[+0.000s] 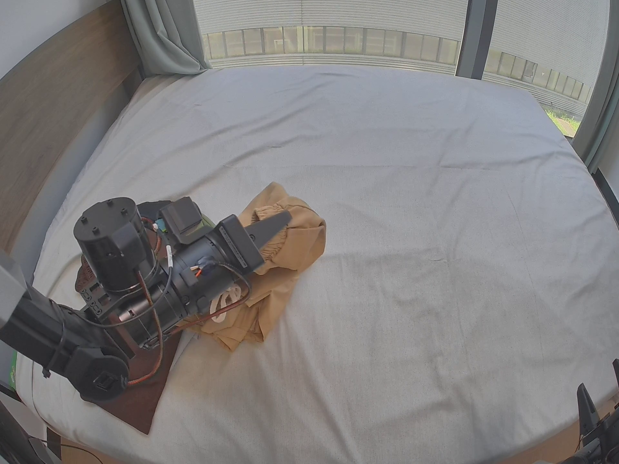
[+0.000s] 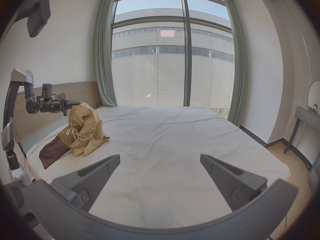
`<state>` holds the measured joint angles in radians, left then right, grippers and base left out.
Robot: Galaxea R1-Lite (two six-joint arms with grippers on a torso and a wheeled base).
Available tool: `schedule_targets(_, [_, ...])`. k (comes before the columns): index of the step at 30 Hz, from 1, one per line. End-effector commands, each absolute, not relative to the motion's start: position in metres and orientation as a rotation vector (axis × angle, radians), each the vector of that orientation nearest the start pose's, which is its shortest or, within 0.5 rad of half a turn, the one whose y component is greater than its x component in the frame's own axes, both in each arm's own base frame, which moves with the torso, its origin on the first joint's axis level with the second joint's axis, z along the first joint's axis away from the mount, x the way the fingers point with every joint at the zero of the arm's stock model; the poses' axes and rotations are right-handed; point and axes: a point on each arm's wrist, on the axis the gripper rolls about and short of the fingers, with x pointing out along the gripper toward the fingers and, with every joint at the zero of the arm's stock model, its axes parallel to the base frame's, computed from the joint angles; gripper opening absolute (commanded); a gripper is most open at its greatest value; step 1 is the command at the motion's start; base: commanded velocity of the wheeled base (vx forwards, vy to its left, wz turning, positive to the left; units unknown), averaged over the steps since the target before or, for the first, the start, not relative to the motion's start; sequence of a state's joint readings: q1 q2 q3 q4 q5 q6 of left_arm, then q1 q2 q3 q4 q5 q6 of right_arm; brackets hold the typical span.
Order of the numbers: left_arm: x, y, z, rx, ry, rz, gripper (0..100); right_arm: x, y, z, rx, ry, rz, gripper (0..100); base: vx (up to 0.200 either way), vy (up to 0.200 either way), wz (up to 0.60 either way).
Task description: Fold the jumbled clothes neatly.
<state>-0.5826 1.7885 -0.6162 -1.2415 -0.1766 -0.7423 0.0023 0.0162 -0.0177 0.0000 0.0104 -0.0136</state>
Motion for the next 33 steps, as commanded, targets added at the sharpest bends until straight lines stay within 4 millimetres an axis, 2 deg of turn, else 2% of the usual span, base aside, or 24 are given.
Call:
schedule_targets(1, [0.252,-0.185,0.161,-0.714,0.245,-0.777,0,-0.022,0.0,0.076,-0.014,0.009,0.014,100,0.0,0.0,0.0])
schedule_targets(8, [0.256,-0.202,0.16,-0.713,0.252,-0.816,0,-0.022,0.0,0.076,-0.014,0.009,0.014,100,0.0,0.0,0.0])
schedule_targets(17, [0.255,-0.222,0.146,-0.698,0.304,-0.856,0,-0.022,0.0,0.076,-0.014,0.009,0.014,100,0.0,0.0,0.0])
schedule_targets(33, [0.255,-0.25,0.133,-0.695,0.323,-0.914,0,-0.022,0.0,0.076,-0.014,0.009,0.014,100,0.0,0.0,0.0])
